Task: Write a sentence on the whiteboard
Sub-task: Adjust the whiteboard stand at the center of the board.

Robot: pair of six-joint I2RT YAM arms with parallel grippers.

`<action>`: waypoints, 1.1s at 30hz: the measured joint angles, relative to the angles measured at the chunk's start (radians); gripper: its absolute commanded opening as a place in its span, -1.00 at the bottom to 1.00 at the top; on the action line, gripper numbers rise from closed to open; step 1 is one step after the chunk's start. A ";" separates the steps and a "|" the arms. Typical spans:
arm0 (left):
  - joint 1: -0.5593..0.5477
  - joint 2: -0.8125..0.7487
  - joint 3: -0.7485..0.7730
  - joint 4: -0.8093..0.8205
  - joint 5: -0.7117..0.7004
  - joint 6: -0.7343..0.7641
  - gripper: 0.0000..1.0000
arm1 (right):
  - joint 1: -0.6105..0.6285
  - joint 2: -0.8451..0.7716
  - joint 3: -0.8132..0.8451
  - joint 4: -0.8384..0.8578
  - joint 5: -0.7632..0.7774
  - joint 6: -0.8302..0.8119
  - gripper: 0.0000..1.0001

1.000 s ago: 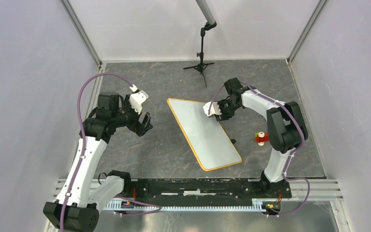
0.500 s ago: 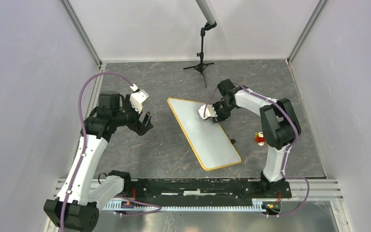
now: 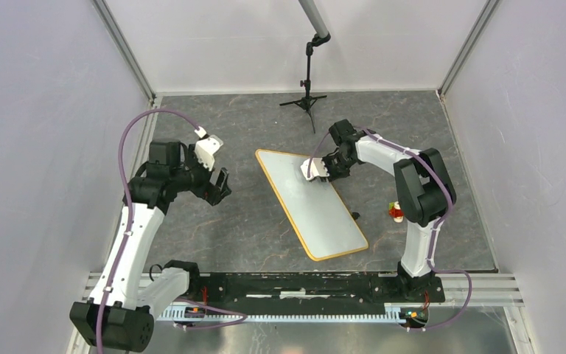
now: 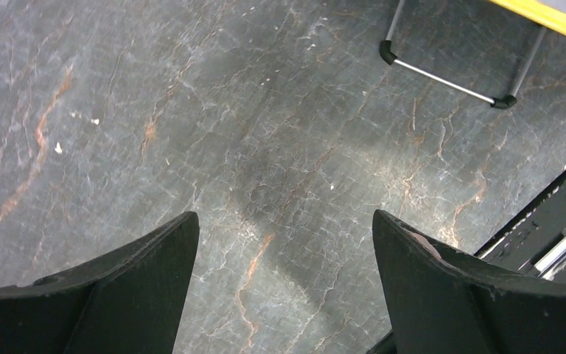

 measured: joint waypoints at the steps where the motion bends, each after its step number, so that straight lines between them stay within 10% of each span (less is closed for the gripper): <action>1: 0.011 0.005 0.000 0.001 0.000 -0.010 0.86 | 0.000 -0.003 -0.005 0.006 0.000 0.008 -0.99; 33: 0.230 0.096 0.008 0.102 0.005 -0.173 0.82 | -0.109 -0.168 -0.300 0.361 -0.072 0.796 -1.00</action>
